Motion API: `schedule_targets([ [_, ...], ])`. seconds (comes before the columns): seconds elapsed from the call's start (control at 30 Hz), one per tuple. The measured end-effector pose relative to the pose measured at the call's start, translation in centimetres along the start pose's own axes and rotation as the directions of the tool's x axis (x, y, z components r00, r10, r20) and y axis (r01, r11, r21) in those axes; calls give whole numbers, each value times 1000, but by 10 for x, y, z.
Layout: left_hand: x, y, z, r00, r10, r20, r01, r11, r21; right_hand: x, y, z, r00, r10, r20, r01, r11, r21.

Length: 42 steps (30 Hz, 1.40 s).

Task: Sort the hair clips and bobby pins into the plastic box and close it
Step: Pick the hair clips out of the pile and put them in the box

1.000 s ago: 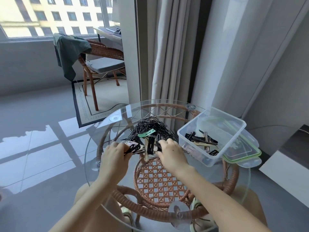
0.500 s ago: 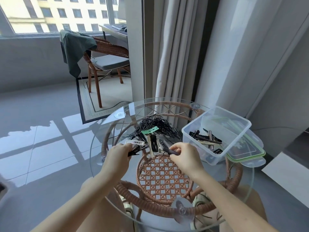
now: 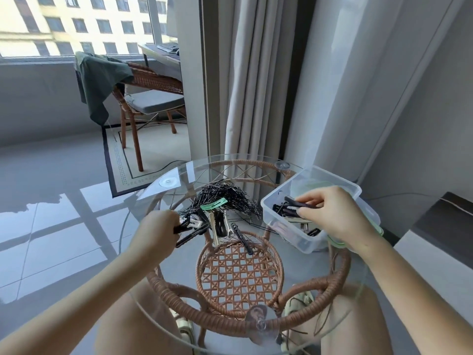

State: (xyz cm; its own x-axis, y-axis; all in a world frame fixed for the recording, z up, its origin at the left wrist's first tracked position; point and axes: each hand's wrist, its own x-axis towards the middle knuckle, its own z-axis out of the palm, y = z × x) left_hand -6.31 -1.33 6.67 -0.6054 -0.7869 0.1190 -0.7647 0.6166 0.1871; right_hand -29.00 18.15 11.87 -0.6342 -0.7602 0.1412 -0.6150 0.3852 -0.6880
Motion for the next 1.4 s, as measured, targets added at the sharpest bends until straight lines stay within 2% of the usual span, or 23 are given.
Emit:
schedule_targets([
  [0.1,4,13,-34,996,-37,76,56,964,-259,17,18,-11,997,58,41,-54,994,-94],
  [0.2,13,47,-58,995,28,91,26,839,-544,27,31,-5,991,79,111,-60,985,-164],
  [0.27,21,82,-63,995,98,37,-53,780,-624,29,36,0,997,60,43,-51,982,-179],
  [0.37,35,137,-53,976,220,-3,-170,747,-642,23,37,-1,989,-4,-146,-20,986,-167],
  [0.5,50,185,-28,935,337,106,-216,783,-583,10,33,-13,943,-91,-321,40,986,-162],
  [0.63,61,177,-25,933,343,111,-221,788,-575,-11,14,-11,918,-223,-328,182,972,-150],
  [0.73,61,138,-29,961,272,54,-192,794,-577,-25,-2,18,955,-278,-102,267,957,-110],
  [0.83,51,86,-22,984,175,21,-149,891,-429,-28,-12,69,969,-182,165,210,963,-171],
  [0.93,34,38,-8,998,55,35,-41,950,-310,-21,-20,113,964,-42,262,120,950,-288],
  [1.03,15,7,9,999,-38,38,47,959,-279,-11,-21,133,981,30,192,32,949,-313],
  [1.13,1,-8,25,997,-74,20,77,965,-251,-2,-15,134,988,69,138,-22,948,-318],
  [1.27,-3,-6,46,1000,-6,1,6,982,-187,6,-19,135,998,42,44,-31,973,-228],
  [1.4,5,3,53,996,50,-69,-61,986,-156,13,-37,148,996,47,73,-33,983,-181],
])
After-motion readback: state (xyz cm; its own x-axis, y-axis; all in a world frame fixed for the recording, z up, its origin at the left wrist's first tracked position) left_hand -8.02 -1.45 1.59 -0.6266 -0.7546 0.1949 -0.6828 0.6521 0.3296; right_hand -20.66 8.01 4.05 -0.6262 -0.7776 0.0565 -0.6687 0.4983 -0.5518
